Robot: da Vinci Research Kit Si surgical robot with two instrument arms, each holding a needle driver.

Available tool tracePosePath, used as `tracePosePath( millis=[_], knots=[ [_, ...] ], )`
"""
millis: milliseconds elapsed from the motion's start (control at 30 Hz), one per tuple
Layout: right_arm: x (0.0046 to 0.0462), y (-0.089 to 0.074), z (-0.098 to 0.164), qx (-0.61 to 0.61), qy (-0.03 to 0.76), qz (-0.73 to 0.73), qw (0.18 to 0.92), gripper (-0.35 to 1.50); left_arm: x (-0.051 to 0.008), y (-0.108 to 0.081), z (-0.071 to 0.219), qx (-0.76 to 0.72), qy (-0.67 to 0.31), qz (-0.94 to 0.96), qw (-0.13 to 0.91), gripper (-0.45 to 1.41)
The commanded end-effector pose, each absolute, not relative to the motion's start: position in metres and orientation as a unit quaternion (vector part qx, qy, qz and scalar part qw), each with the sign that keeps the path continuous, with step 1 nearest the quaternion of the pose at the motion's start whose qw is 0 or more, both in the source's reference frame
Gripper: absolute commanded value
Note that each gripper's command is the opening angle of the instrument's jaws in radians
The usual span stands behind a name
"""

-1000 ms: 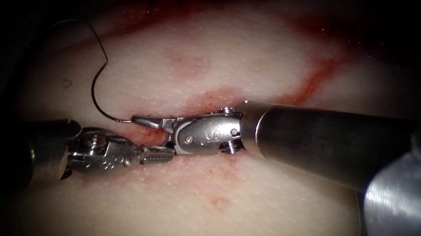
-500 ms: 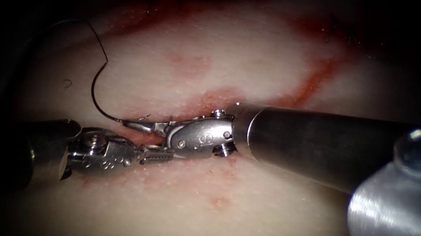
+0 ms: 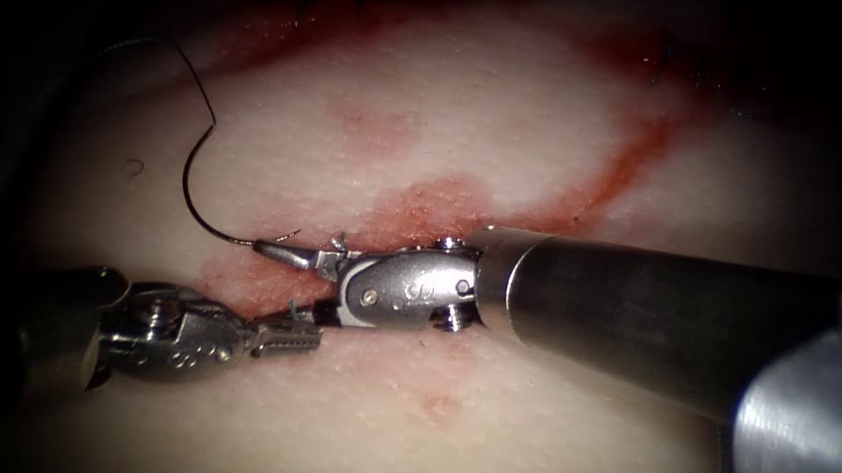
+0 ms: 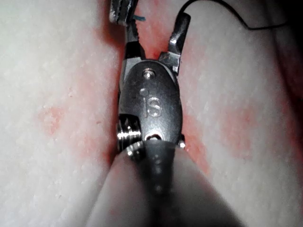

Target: Wound Closure

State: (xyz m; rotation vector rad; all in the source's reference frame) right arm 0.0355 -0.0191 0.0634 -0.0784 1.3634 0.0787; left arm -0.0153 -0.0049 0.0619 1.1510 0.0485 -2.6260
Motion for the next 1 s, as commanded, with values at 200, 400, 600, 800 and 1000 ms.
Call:
tracePosePath(
  millis=[200,400,600,800,1000],
  knots=[
    [0.0311,-0.017,0.061,-0.023,0.63,0.058,0.774,1.46,-0.0094,-0.004,0.064,0.371,0.013,-0.924,0.088,-0.45],
    [0.0267,-0.015,0.059,0.011,0.634,0.096,0.768,1.45,-0.0048,-0.003,0.068,0.367,0.019,-0.93,0.019,-0.45],
    [0.0231,-0.014,0.057,0.035,0.629,0.141,0.764,1.4,-0.0027,-0.003,0.072,0.369,0.033,-0.928,-0.04,-0.45],
    [0.021,-0.014,0.058,0.042,0.625,0.159,0.763,1.36,-0.0011,-0.005,0.075,0.366,0.069,-0.924,-0.083,0.24],
    [0.0207,-0.014,0.058,0.053,0.624,0.168,0.761,1.36,0.0007,-0.006,0.075,0.36,0.085,-0.923,-0.108,0.51]
  ],
)
